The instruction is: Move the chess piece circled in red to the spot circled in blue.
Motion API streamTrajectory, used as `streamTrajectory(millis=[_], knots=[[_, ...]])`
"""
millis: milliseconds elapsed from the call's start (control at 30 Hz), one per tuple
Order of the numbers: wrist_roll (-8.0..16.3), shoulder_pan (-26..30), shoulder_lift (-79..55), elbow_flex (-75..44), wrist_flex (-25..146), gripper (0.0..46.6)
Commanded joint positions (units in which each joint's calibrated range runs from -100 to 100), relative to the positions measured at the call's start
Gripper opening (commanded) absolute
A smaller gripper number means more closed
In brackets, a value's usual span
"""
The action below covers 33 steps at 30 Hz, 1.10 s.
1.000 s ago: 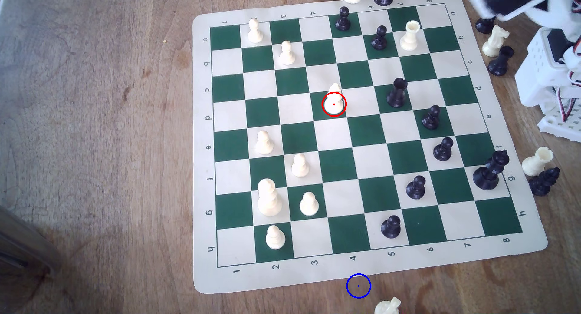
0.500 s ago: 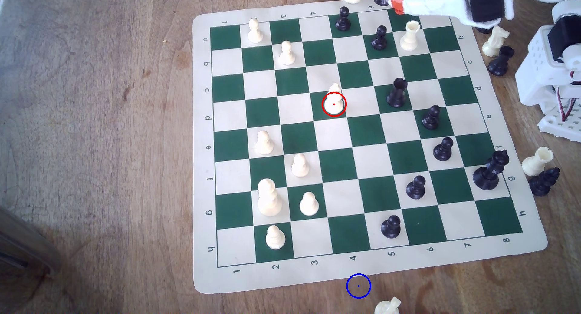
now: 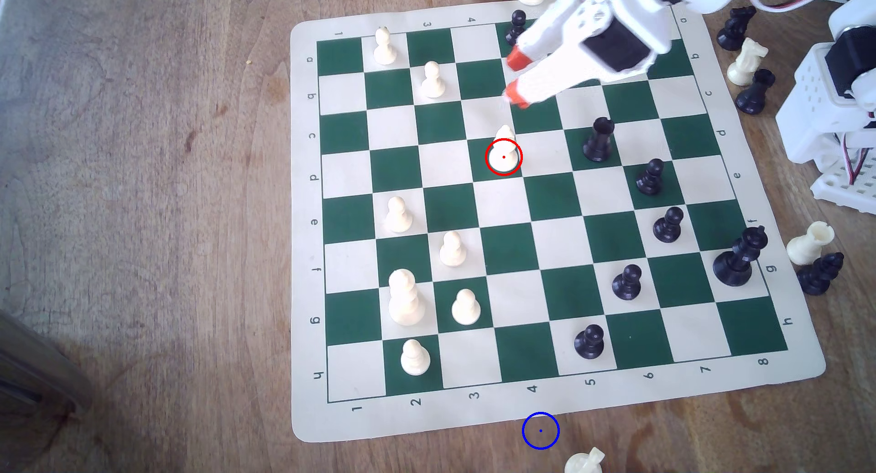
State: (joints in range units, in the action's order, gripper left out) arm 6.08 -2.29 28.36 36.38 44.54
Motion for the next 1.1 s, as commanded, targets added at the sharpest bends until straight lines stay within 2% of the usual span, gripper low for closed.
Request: streamTrajectory(millis=[0,233,533,833,1067], knots=[[-0.15,-1.35,-7.39,-10.90,3.21,15.5],[-1.51,-2.84,-13.34,-13.80,4.52,15.8],[-1.86,-1.27,-14.78,-9.72,4.52,15.5],[-3.08,-3.85,-17.58,-8.81,3.04,16.1],[-2.69,-2.92,-19.28,-6.00,-0.73,16.5]])
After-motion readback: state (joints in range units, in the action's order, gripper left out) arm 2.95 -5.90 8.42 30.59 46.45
